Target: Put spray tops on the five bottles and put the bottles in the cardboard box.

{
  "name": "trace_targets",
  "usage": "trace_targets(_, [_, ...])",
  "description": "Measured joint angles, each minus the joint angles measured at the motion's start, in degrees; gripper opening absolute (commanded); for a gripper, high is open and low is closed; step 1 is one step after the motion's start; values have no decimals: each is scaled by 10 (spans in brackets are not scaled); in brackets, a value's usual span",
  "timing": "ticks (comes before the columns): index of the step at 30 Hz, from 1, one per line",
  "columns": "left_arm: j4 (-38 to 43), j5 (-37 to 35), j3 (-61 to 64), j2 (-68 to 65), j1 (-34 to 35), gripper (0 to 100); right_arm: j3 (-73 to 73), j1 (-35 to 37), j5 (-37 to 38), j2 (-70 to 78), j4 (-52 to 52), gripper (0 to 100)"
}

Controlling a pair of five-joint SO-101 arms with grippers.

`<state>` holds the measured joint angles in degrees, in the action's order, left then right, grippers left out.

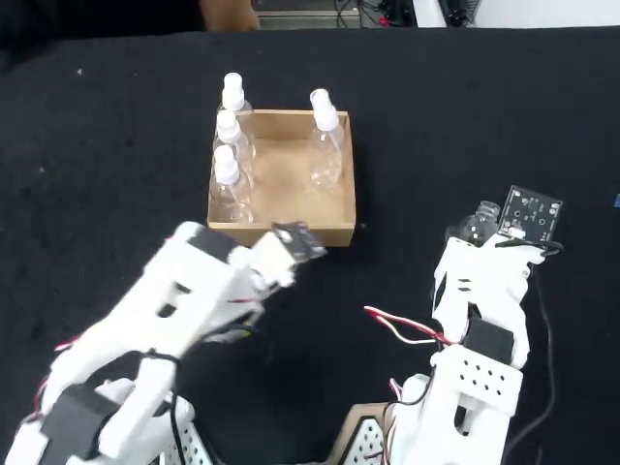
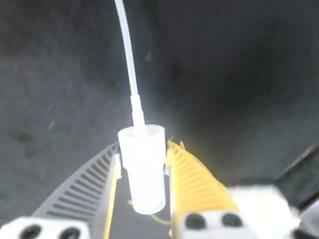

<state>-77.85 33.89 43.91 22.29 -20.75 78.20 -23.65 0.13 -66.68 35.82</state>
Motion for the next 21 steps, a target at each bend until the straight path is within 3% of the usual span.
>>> trace_targets(4, [-48, 120, 16, 25, 105, 30, 0, 0, 0, 0, 0, 11])
trace_targets(10, [-55, 314, 46, 26, 288, 35, 0, 0, 0, 0, 0, 11])
trace_targets(12, [-55, 388, 46, 26, 346, 79, 0, 0, 0, 0, 0, 11])
trace_targets(15, [-54, 484, 47, 26, 406, 232, 0, 0, 0, 0, 0, 11])
trace_targets(18, [-32, 496, 47, 26, 440, 371, 0, 0, 0, 0, 0, 11])
trace_targets(21, [18, 496, 47, 26, 447, 355, 0, 0, 0, 0, 0, 11])
